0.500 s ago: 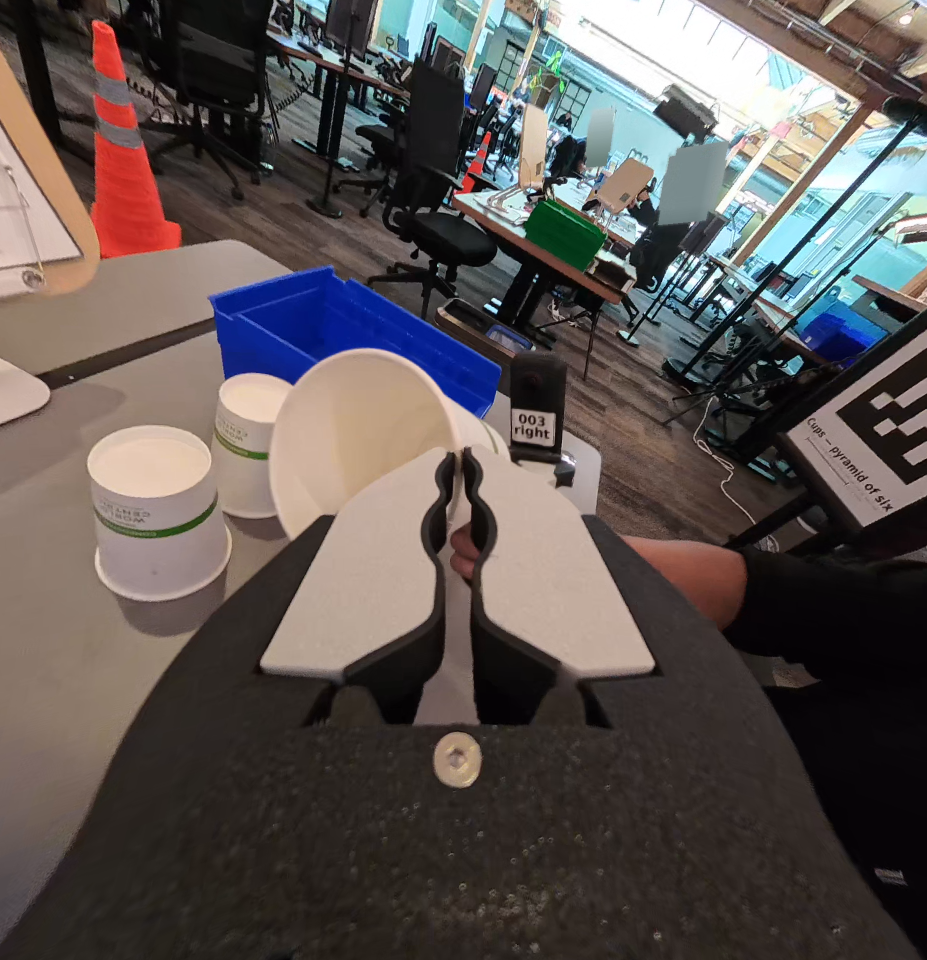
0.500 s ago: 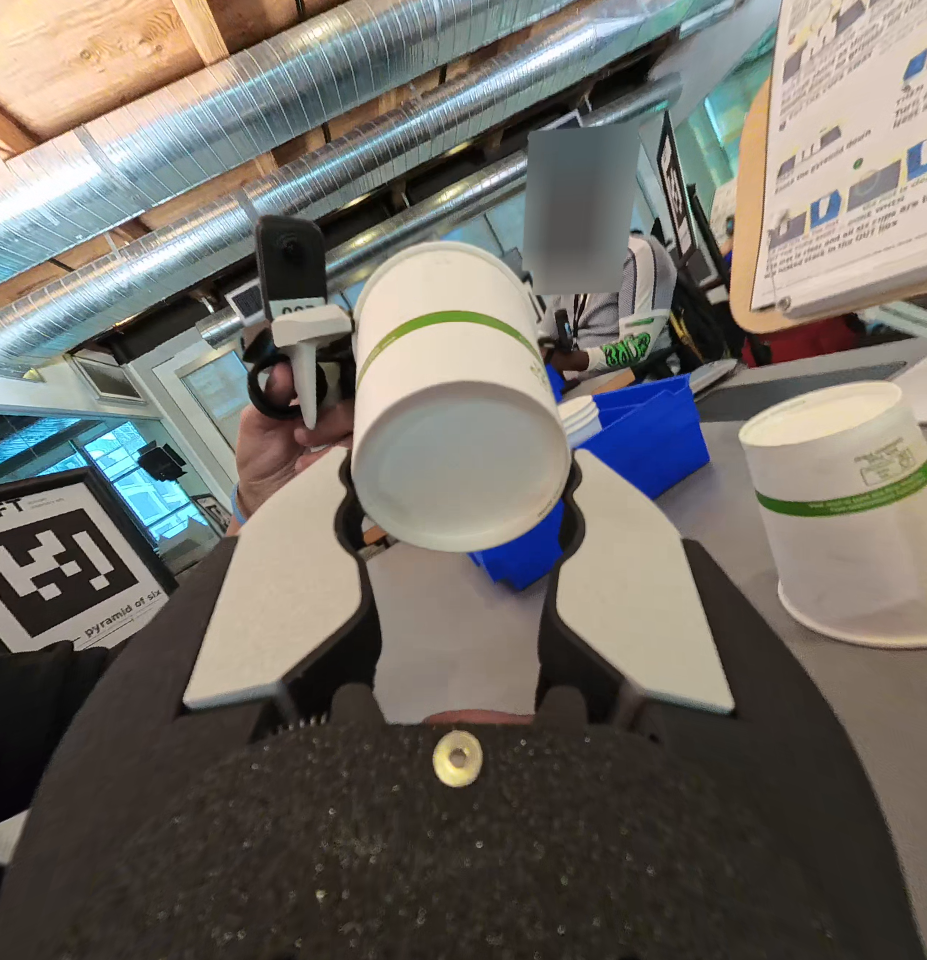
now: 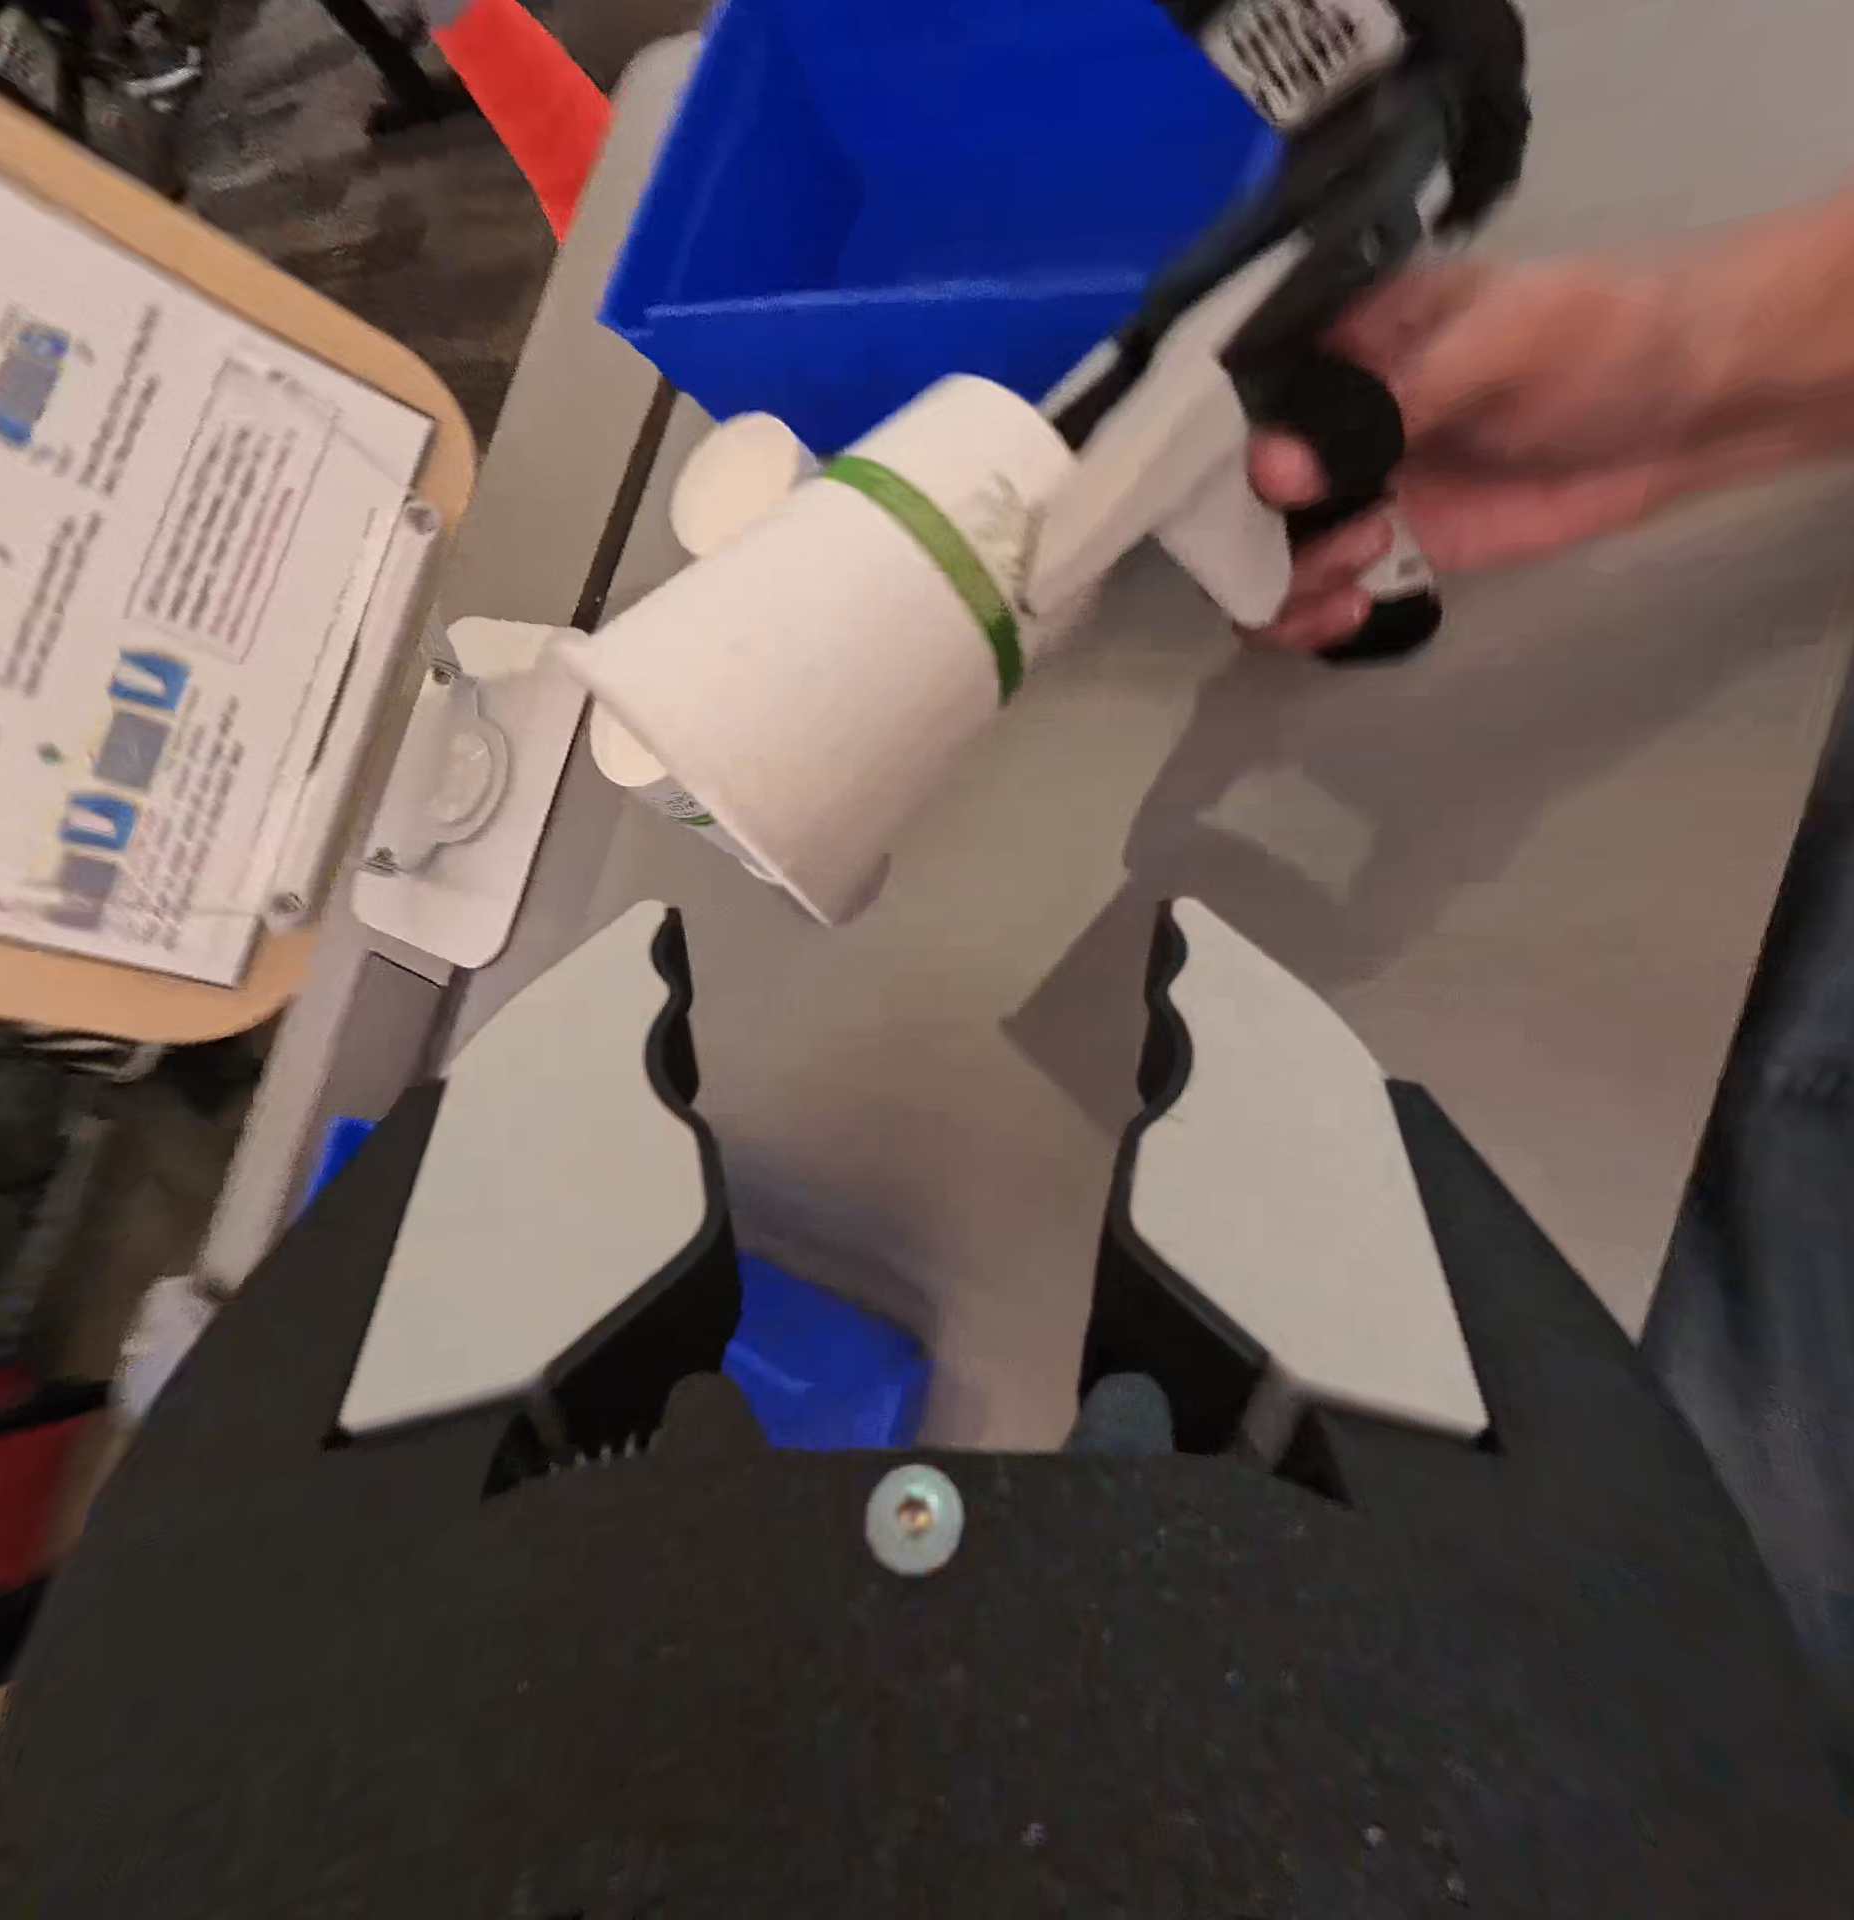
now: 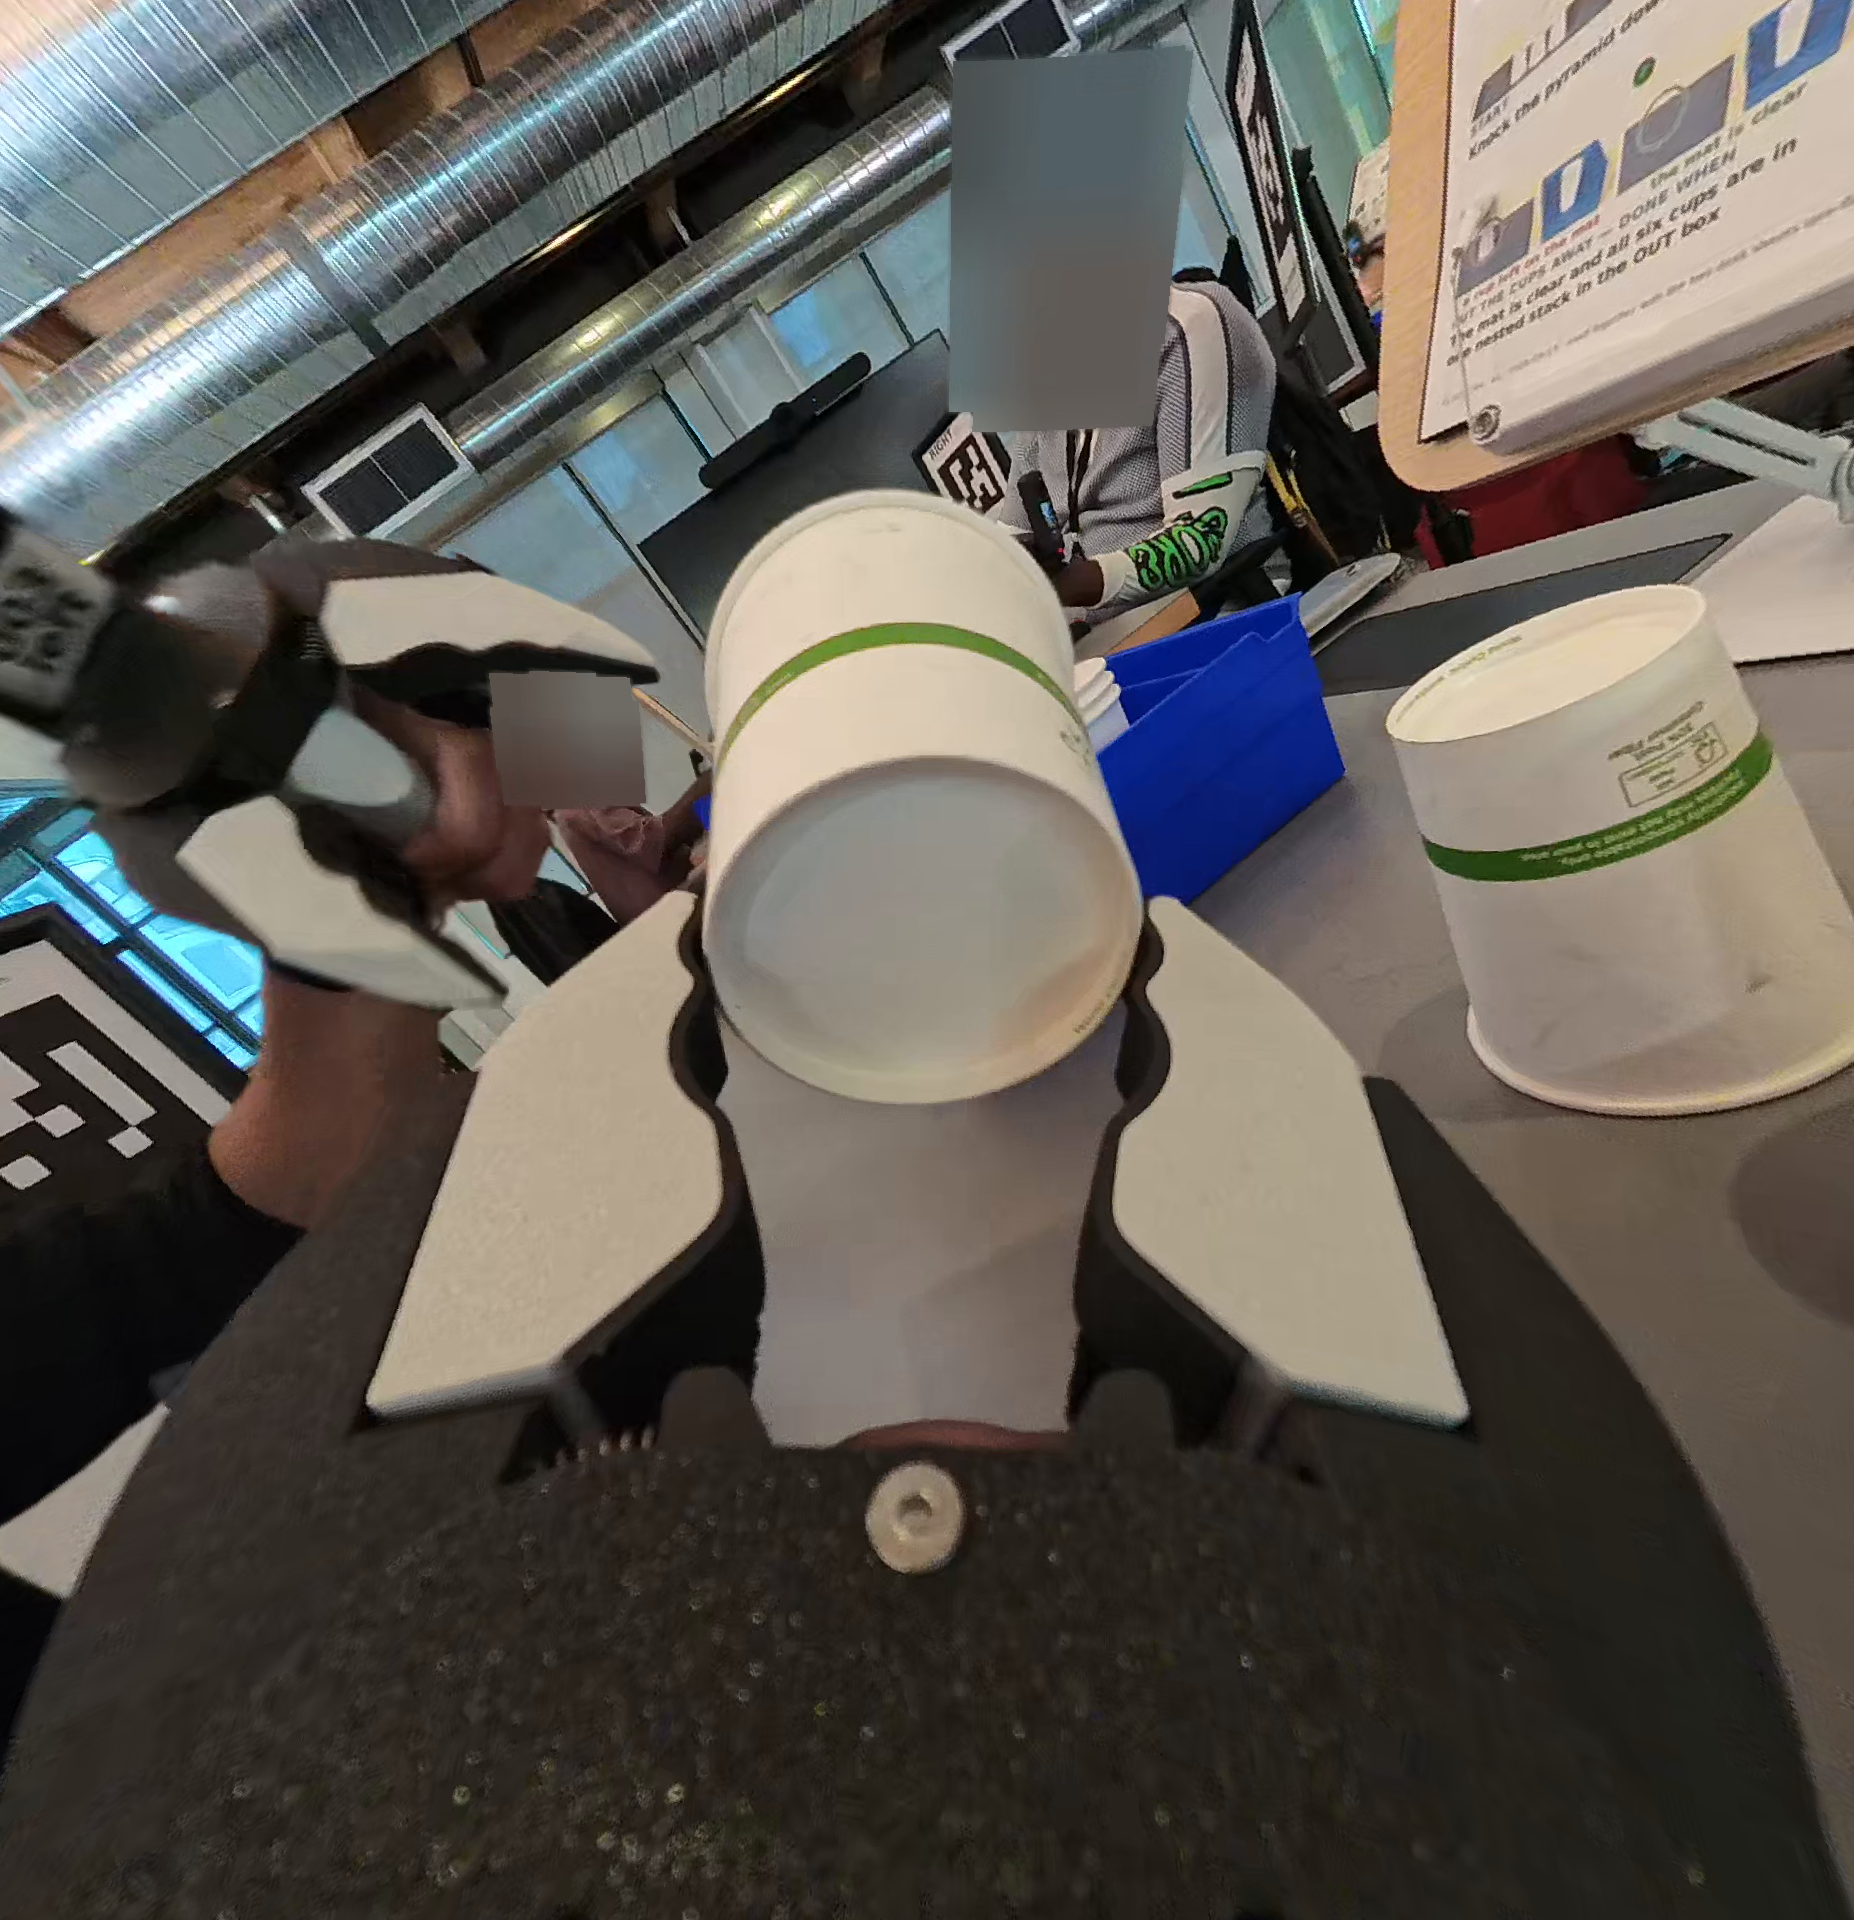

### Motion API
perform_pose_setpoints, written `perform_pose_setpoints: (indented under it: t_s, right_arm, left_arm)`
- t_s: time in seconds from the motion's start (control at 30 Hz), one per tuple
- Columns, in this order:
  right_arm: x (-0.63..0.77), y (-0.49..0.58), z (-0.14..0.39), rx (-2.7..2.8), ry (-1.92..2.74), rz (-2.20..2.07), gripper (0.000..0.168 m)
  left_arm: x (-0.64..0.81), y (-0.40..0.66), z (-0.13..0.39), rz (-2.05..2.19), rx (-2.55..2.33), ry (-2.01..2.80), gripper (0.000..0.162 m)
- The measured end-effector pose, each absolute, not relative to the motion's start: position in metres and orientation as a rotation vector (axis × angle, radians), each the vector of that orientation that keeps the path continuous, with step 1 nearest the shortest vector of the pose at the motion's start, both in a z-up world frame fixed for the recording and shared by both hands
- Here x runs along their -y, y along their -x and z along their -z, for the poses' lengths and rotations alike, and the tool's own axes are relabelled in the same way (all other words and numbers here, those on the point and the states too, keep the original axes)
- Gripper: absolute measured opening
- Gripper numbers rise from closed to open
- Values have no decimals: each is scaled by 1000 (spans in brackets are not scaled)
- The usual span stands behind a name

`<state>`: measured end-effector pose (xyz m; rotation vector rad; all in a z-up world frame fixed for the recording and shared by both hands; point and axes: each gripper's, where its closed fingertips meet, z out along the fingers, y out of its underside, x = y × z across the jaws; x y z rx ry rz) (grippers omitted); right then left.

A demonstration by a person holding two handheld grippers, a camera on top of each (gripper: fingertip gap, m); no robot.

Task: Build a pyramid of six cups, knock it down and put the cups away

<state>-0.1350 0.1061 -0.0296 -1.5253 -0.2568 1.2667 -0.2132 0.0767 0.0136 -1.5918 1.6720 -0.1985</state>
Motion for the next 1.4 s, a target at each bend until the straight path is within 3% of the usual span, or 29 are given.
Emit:
perform_pose_setpoints:
  t_s: [0.07,0.53,0.67,1.07,1.4]
  right_arm:
    - [-107,135,32,258,1542,-1256,74]
    - [-105,138,34,291,1593,-1198,74]
    - [-105,140,37,291,1609,-1194,74]
    - [-104,123,35,253,1565,-1207,82]
    - [-101,105,44,279,1571,-1121,84]
  left_arm:
    - [-73,205,-5,-5,-1810,1505,93]
    - [-121,152,30,-622,-2095,1114,96]
    - [-131,147,39,-665,-2081,1107,85]
    - [-140,160,38,-474,-1897,1221,82]
    - [-207,187,-34,214,-1035,1491,82]
